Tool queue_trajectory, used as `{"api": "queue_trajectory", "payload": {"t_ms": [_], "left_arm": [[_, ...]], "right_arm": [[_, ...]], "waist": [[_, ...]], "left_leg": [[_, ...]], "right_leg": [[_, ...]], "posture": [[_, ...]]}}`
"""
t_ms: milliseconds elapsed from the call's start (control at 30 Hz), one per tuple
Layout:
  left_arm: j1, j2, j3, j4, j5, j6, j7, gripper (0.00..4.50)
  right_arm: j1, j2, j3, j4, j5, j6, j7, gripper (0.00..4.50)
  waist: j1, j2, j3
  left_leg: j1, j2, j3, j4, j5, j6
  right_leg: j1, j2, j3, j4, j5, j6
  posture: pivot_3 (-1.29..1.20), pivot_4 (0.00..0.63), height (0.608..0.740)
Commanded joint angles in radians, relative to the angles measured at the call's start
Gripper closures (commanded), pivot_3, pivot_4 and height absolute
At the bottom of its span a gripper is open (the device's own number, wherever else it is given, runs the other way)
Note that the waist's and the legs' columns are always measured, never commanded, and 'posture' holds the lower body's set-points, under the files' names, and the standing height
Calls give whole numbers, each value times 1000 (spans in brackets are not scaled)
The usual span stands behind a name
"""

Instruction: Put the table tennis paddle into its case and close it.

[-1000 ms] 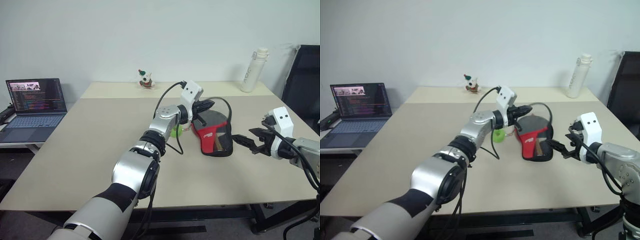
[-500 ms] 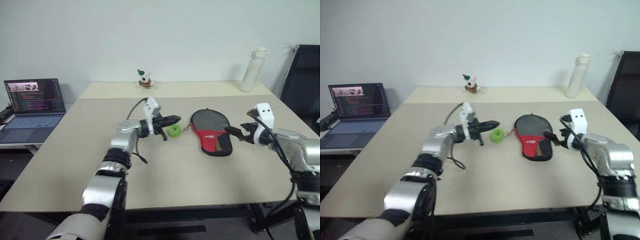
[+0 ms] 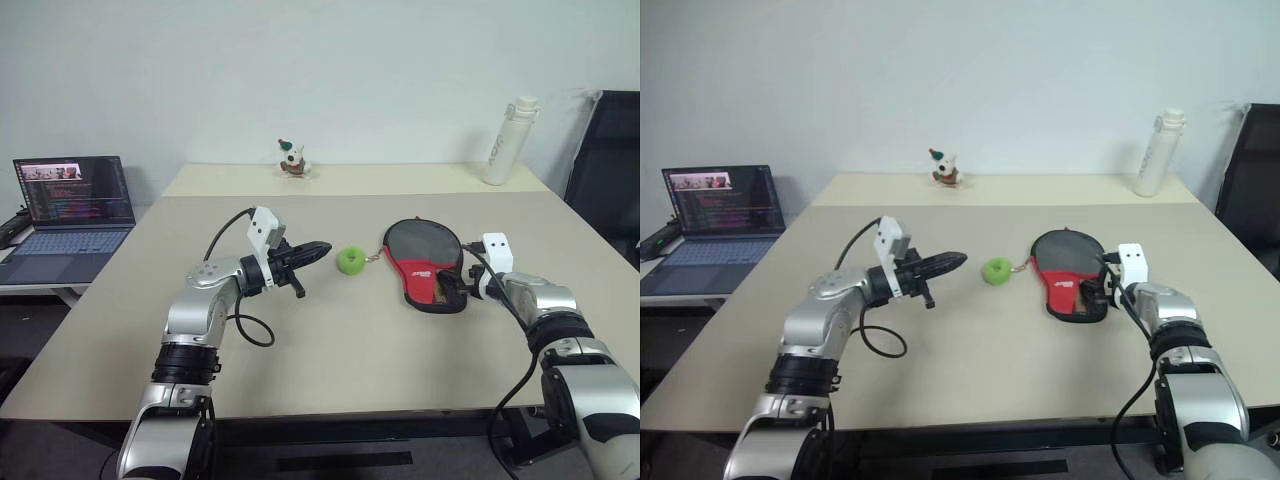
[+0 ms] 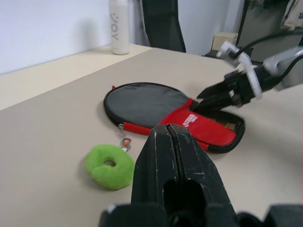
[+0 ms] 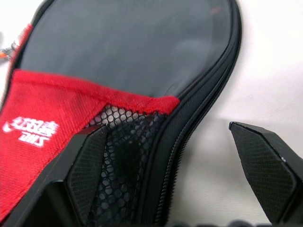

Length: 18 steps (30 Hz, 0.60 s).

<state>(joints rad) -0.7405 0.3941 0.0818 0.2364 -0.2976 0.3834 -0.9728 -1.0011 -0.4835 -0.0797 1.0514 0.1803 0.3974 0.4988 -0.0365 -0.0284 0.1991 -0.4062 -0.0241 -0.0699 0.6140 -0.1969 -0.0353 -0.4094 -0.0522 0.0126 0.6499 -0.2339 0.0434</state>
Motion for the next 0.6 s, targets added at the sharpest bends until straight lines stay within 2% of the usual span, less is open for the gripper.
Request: {"api": "queue_trajectory", "payload": {"t_ms": [33,133,167,200,400,600], "left_arm": [[-3,19,3,-65,-28,11,15,4477],[-3,27,3,-69,-30,15,22,4477],[-3,29,2,-70,-31,17,24,4500],[-2,32,0,-71,-32,18,25,4500],[8,47,-6,-82,-38,29,20,4500],[31,79,-10,-89,-47,42,-9,4500]], "right_arm": [[-21,22,-9,54,-18,-31,11,0],[-20,54,-6,68,-19,-16,43,0],[-19,63,-4,69,-20,-8,52,385],[-18,71,-2,70,-21,2,61,543],[-16,88,-13,78,-15,65,85,2618],[-26,98,-54,88,3,103,71,4400]], "waist": [[-3,0,0],[-12,0,0],[-16,0,0],[-20,0,-1],[-28,-1,-1],[-28,-1,-1]], "left_leg": [[1,0,0,0,0,0],[6,1,1,0,0,0],[6,1,1,0,0,0],[7,1,2,0,0,0],[9,2,3,0,0,0],[10,1,3,0,0,0]], "right_leg": [[1,0,0,0,0,0],[5,1,1,0,0,0],[5,1,2,1,0,0],[5,1,2,1,0,0],[5,1,4,5,0,0],[5,1,4,8,0,0]], "posture": [[0,150,740],[0,150,740],[0,150,740],[0,150,740],[0,150,740],[0,150,740]]}}
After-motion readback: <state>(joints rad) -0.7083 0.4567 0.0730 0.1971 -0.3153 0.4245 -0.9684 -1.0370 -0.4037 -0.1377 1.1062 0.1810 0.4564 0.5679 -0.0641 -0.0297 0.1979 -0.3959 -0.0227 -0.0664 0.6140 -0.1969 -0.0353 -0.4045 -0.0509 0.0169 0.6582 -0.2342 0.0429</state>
